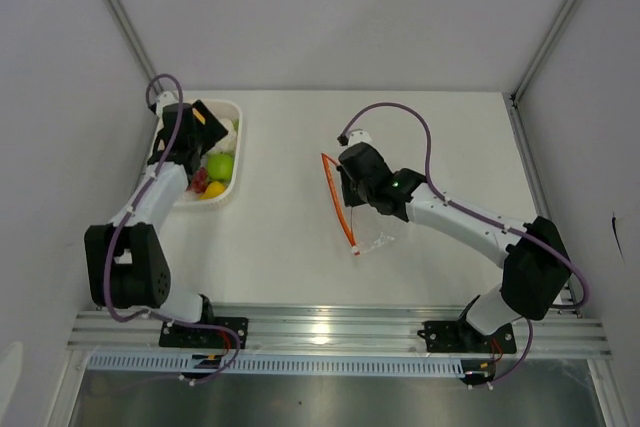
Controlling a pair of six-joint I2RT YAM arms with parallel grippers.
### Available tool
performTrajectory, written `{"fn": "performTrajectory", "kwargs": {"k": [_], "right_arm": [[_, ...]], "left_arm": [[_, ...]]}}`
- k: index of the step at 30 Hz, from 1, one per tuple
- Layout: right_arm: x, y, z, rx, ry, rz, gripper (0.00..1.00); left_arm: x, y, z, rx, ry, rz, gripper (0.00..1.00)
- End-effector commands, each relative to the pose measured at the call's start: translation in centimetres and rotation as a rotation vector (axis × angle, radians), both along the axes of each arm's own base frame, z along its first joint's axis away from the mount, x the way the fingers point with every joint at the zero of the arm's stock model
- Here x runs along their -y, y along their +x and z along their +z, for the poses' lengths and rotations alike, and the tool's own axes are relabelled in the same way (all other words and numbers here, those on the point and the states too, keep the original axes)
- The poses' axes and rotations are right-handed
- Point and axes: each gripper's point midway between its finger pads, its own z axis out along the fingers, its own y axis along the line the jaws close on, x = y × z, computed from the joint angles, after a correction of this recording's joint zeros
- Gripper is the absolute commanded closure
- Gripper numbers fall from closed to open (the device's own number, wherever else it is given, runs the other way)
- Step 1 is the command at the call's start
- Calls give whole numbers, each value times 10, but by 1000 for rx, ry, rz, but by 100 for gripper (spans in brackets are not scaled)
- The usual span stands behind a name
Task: Place the food in the zip-top bag and seal the zipper
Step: Pick up the fake vegetable from the bin.
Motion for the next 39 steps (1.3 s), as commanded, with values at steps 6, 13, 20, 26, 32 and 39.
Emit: {"fn": "performTrajectory", "kwargs": {"k": [6, 13, 20, 26, 32, 39], "right_arm": [[-4, 16, -5, -12, 46, 31, 100], [-5, 18, 0, -10, 53, 42, 100], [4, 18, 5, 3, 41, 34, 100], [8, 19, 0, -5, 36, 28, 100], [6, 20, -3, -14, 42, 35, 100], [8, 19, 3, -3, 55, 32, 100]], "left_arm": [[-65, 63, 34, 169, -5, 10, 12], [-81, 96, 19, 106, 67, -6, 15], [-103, 132, -6, -37, 129, 0, 28], [-112, 145, -19, -71, 127, -29, 33], [-115, 149, -22, -92, 117, -23, 39], [-118, 162, -29, -142, 113, -46, 48]]}}
